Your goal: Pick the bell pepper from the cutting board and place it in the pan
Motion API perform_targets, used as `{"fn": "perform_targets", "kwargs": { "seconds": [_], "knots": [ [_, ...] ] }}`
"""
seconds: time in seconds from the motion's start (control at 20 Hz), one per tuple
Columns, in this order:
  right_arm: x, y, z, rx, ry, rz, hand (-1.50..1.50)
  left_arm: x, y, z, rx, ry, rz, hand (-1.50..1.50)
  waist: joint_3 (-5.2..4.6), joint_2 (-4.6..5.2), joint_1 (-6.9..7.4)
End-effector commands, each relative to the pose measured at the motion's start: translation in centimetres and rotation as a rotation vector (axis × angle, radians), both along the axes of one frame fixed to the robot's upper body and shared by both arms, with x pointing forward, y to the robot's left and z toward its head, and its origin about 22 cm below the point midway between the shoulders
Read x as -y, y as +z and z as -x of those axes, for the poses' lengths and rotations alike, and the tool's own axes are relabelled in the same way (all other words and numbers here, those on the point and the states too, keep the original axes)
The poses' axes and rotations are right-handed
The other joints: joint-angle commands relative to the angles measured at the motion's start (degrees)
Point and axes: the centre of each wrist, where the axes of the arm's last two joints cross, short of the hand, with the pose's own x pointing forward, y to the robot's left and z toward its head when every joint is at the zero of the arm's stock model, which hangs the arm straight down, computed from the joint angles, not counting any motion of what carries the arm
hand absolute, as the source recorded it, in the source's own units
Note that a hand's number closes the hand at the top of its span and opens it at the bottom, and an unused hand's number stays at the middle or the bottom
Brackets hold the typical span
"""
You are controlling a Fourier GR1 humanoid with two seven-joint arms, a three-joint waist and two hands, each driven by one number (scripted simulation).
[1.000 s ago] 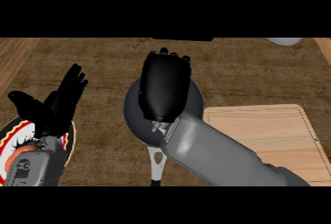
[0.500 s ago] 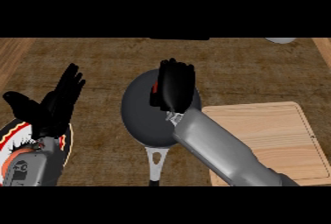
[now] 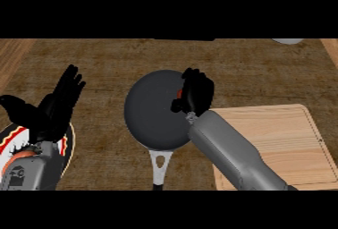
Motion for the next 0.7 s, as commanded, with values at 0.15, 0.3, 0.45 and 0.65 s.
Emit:
{"fn": "perform_targets", "kwargs": {
  "seconds": [0.15, 0.3, 0.45, 0.65],
  "knots": [
    [0.0, -2.0, 0.1, 0.006, -0.028, -0.169, -1.5, -0.6, -1.7, 1.1, -0.011, 0.007, 0.007, 0.0, -0.02, -0.25, -0.3],
    [0.3, -2.3, 1.6, 0.152, -0.009, -0.298, -1.5, -0.6, -0.3, 0.8, -0.004, 0.028, 0.015, 0.0, 0.02, -0.59, -1.19],
    [0.7, -1.3, 1.9, 0.263, -0.017, -0.425, -1.5, -1.5, -1.9, 1.5, 0.0, 0.057, -0.005, 0.0, 0.01, -0.69, -2.1],
    [2.1, 0.5, 3.3, 0.335, -0.044, -0.608, -1.5, -2.7, -1.9, 1.7, -0.012, 0.053, 0.009, 0.0, 0.01, -1.07, -3.47]
  ]
}}
